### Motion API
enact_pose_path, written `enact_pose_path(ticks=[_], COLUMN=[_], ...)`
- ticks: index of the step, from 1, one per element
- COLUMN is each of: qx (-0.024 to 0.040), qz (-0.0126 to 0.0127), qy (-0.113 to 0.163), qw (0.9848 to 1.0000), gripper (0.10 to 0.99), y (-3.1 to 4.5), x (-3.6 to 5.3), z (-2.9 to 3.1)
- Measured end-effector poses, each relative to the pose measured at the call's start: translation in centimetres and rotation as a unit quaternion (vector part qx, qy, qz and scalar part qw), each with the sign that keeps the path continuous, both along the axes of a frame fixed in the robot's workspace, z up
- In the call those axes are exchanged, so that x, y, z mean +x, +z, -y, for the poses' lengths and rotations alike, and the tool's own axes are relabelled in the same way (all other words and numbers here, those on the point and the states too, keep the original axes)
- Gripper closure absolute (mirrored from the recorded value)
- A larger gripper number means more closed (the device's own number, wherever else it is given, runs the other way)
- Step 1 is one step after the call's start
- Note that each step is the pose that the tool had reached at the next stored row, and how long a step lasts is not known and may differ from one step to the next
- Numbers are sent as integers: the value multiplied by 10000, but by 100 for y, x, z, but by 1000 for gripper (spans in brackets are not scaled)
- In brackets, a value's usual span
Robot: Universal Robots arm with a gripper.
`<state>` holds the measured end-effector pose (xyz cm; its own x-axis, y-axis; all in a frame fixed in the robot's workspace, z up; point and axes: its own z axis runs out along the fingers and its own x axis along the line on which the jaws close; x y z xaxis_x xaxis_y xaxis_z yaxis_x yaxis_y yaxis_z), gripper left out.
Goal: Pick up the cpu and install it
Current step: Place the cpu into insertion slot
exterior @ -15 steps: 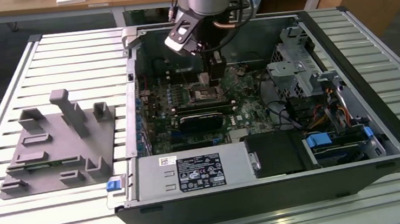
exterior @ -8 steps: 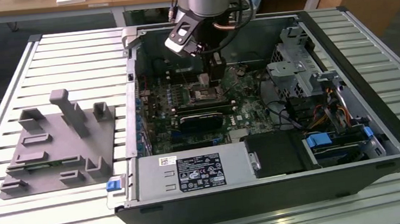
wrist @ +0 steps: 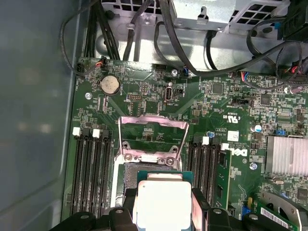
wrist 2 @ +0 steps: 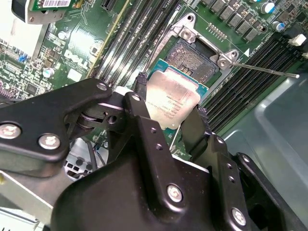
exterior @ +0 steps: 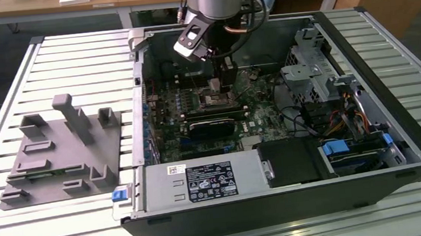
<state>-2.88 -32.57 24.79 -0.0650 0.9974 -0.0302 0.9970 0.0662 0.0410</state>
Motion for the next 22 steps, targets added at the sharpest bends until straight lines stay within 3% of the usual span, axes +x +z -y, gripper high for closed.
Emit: enact_pose_path(ticks=[15,22], qx=[0,-1], qz=[0,0], qy=[0,0], qw=[10000,10000], gripper=[553,553], y=[-51,-114], x=[0,-3], z=[-1,-25])
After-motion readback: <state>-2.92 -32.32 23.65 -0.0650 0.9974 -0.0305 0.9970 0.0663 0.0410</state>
